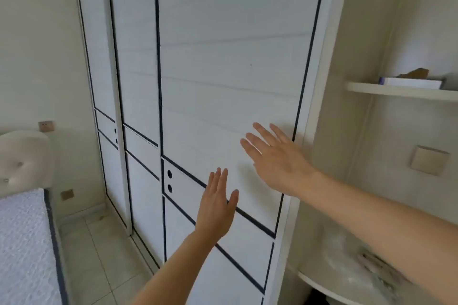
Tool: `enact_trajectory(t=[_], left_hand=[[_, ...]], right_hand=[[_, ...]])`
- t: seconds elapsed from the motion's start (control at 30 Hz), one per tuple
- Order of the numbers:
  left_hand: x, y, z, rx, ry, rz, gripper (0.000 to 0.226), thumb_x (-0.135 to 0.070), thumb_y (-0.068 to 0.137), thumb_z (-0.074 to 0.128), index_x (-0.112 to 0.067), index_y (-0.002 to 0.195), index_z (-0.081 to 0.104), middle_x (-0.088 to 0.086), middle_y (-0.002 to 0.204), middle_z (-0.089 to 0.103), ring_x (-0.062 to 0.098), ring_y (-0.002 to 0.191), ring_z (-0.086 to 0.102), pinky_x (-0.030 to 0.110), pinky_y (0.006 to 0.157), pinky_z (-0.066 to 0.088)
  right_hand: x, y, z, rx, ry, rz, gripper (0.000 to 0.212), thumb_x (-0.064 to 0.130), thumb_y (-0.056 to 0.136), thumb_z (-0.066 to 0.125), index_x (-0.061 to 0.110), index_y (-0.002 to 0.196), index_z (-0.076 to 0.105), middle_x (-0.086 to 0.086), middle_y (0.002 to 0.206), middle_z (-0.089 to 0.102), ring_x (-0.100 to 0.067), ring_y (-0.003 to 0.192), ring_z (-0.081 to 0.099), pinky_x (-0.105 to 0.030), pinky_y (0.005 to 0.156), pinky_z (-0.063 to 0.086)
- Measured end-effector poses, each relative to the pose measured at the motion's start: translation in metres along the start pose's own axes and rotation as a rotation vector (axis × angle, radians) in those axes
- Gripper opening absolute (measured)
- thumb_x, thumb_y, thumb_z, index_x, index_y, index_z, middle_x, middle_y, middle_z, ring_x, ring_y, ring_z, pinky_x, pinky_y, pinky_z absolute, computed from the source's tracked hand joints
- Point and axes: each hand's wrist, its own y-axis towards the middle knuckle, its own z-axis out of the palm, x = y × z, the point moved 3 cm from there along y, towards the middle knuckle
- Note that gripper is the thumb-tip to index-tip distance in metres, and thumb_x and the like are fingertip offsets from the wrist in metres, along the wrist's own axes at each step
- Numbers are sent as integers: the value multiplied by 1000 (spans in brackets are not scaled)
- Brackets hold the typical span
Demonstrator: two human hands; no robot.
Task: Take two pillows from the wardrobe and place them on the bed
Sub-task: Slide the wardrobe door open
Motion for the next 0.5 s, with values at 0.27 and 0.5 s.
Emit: enact_trajectory(t=[0.27, 0.5], left_hand=[[-14, 43, 62, -145, -149, -48, 67, -55, 100, 26, -37, 148, -19, -16, 159, -26, 2, 145, -25, 27, 119, -8], [-25, 57, 102, -227, -265, -51, 70, -59, 95, 10, -27, 152, -16, -15, 160, -24, -1, 145, -23, 30, 122, -7]], right_hand=[[-19, 40, 40, -13, -194, -60, 62, 44, 101, 10, 16, 150, -16, -9, 159, -19, -35, 142, -27, -59, 110, -17], [-22, 44, 63, 70, -385, -54, 69, 45, 101, 14, 7, 148, -18, -17, 157, -25, -42, 140, -28, -61, 106, -22]])
